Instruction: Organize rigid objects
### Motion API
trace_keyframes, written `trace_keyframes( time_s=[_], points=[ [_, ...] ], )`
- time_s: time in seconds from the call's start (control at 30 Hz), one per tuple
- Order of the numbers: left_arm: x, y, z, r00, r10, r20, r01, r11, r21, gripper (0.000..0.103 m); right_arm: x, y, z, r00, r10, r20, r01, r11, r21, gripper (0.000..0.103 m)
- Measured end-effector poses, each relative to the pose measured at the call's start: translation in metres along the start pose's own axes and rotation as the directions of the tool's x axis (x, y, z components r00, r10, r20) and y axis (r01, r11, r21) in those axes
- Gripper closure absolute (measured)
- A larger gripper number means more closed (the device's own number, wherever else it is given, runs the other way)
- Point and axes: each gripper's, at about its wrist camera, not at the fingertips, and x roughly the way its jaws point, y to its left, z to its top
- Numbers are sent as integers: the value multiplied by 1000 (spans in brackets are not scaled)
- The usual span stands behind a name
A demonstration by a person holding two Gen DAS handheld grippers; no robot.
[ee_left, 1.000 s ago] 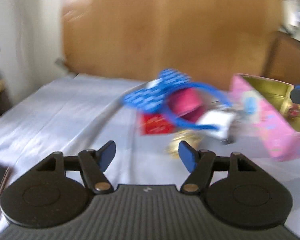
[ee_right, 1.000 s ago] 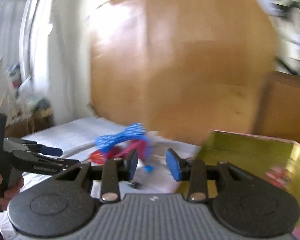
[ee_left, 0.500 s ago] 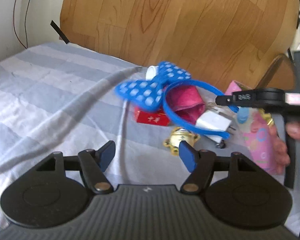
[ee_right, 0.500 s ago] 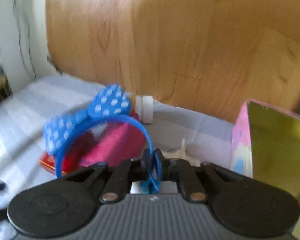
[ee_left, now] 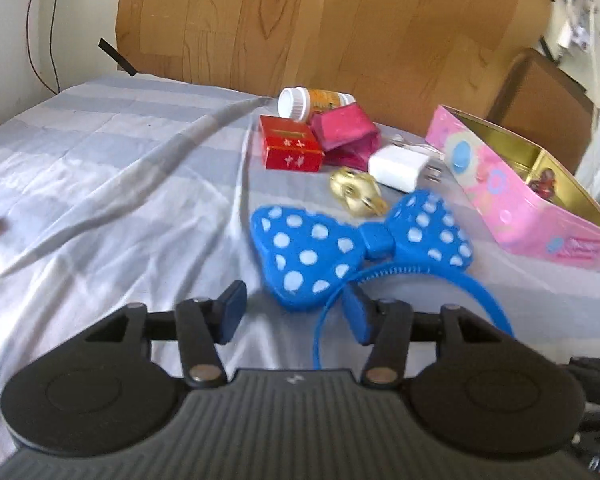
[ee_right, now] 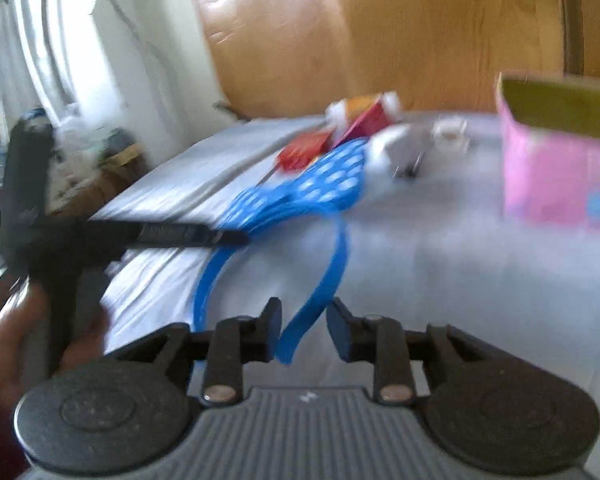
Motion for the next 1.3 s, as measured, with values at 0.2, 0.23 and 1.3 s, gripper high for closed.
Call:
trace_keyframes(
  time_s=[0.2, 0.23, 1.3],
  points=[
    [-27, -19, -17, 996, 81, 40, -84, 993, 85, 38, -17, -16, 11, 995, -44, 85, 40, 998, 40, 71],
    [-27, -23, -20, 996, 87, 34, -89, 991, 98, 35, -14, -16, 13, 995, -50, 81, 47, 998, 34, 68],
    [64, -236, 95, 986, -66, 155, -1, 917, 400, 95, -61, -157, 100, 801, -402, 444, 405, 910, 94, 95]
  ],
)
